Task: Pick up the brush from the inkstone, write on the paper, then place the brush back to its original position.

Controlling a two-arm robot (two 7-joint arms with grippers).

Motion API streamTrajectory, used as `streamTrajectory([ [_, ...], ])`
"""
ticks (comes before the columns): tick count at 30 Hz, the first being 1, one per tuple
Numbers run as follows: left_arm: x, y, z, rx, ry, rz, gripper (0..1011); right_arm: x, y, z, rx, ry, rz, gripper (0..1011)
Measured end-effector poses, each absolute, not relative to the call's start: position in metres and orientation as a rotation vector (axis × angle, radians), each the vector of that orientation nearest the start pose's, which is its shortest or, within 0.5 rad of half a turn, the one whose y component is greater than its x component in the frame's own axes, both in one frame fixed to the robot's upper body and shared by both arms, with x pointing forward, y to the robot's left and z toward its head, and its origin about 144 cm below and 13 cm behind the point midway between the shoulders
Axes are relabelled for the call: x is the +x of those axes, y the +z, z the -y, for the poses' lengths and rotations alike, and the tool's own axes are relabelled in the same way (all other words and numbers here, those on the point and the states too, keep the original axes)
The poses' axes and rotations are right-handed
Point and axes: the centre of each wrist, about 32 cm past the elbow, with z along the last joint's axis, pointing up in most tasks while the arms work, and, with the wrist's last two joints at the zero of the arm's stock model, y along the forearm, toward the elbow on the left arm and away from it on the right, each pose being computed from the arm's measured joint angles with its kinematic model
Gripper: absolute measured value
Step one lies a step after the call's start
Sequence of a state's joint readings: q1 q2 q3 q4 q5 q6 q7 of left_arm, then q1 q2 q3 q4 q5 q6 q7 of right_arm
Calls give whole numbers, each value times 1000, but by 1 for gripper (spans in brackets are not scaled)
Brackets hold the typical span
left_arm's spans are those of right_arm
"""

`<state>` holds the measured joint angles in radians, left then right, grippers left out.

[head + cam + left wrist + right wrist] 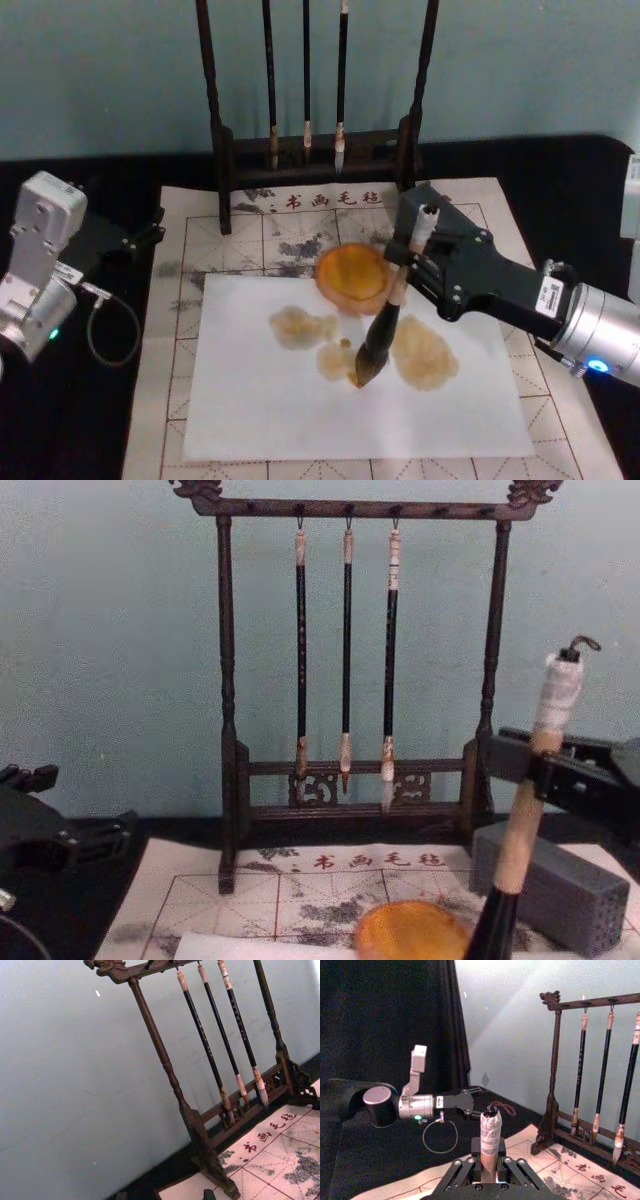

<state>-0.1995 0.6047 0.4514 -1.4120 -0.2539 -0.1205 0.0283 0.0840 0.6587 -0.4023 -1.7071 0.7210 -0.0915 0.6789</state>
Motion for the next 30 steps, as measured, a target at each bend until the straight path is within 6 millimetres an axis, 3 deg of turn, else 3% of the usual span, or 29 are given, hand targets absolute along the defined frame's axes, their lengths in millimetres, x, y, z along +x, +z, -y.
streamTrajectory([
  [30, 489, 1140, -310, 304, 1248, 285, 1001, 438, 1192, 308, -7, -501, 2, 181],
])
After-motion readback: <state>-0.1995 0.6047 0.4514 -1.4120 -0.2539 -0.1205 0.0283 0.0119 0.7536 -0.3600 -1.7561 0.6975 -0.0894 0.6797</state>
